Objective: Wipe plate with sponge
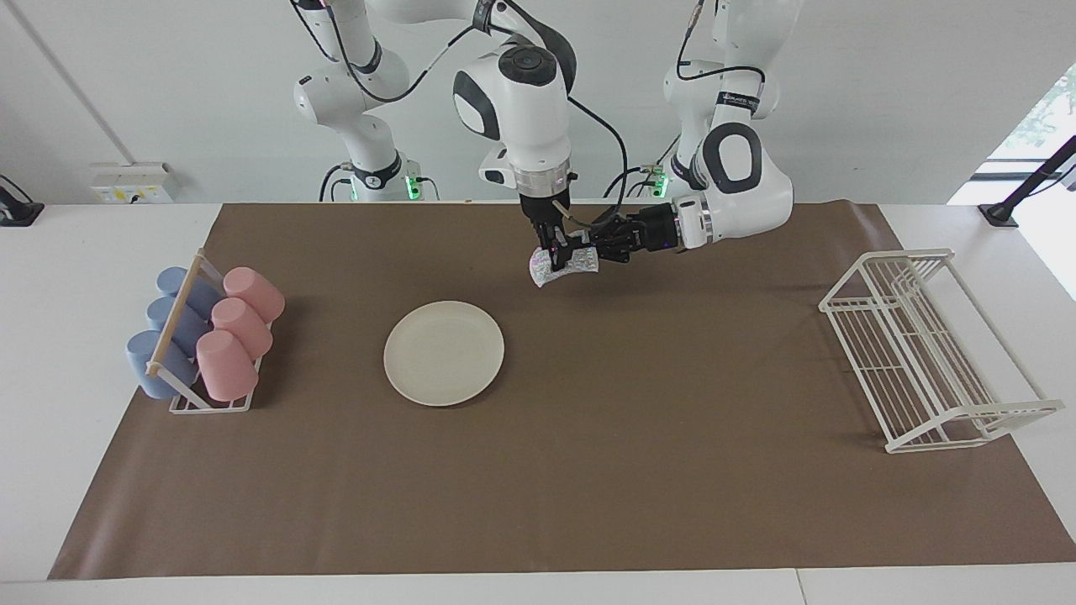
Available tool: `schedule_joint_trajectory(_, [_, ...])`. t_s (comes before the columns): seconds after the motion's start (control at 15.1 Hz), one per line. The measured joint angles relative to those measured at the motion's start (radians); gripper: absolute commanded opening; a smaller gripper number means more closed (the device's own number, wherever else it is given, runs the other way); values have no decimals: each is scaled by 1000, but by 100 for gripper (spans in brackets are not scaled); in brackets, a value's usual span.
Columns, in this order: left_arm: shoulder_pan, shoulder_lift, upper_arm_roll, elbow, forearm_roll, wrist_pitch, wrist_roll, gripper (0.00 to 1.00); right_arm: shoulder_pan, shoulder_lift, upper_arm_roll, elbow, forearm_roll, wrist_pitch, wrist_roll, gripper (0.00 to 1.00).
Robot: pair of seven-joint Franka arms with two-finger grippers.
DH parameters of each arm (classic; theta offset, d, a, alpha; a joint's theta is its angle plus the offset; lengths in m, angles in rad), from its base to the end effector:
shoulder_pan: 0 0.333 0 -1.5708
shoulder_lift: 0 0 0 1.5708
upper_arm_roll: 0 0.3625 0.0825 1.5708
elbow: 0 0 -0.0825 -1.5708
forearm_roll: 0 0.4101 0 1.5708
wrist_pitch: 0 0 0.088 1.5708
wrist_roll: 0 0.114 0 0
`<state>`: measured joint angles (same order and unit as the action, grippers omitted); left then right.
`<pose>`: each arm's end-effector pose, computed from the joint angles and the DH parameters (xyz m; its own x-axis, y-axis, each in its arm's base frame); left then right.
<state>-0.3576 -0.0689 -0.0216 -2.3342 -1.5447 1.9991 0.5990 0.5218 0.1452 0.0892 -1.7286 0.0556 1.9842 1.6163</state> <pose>0.4601 -0.2557 0.4183 0.9982 -0.0444 -0.0404 0.0260 -0.2871 0.9576 0.5321 0.3735 0.5330 0.5198 -0.8514 -0.0709 -0.8525 -0.5116 -0.1067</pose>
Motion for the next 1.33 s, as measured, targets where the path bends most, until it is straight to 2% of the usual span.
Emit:
schedule_joint_trajectory(0.4, [-1,4,4,-1,38,79,-50,0,-212,-118,-6,-28,-1,-79,-601,100])
schedule_joint_trajectory(0.6, [-2,4,2,4,182,124,-150,0,-307,-161,-7,-37,-1,-148,-850,100])
schedule_joint_trajectory(0.99, [-3,4,1,74,463,133,-411,0,-446,-167,-9,-45,-1,-224,-1289,100])
schedule_joint_trajectory(1.33, [-4,5,-5,171,773,122,-711,0,-494,-176,-10,-24,-1,-347,-1434,100])
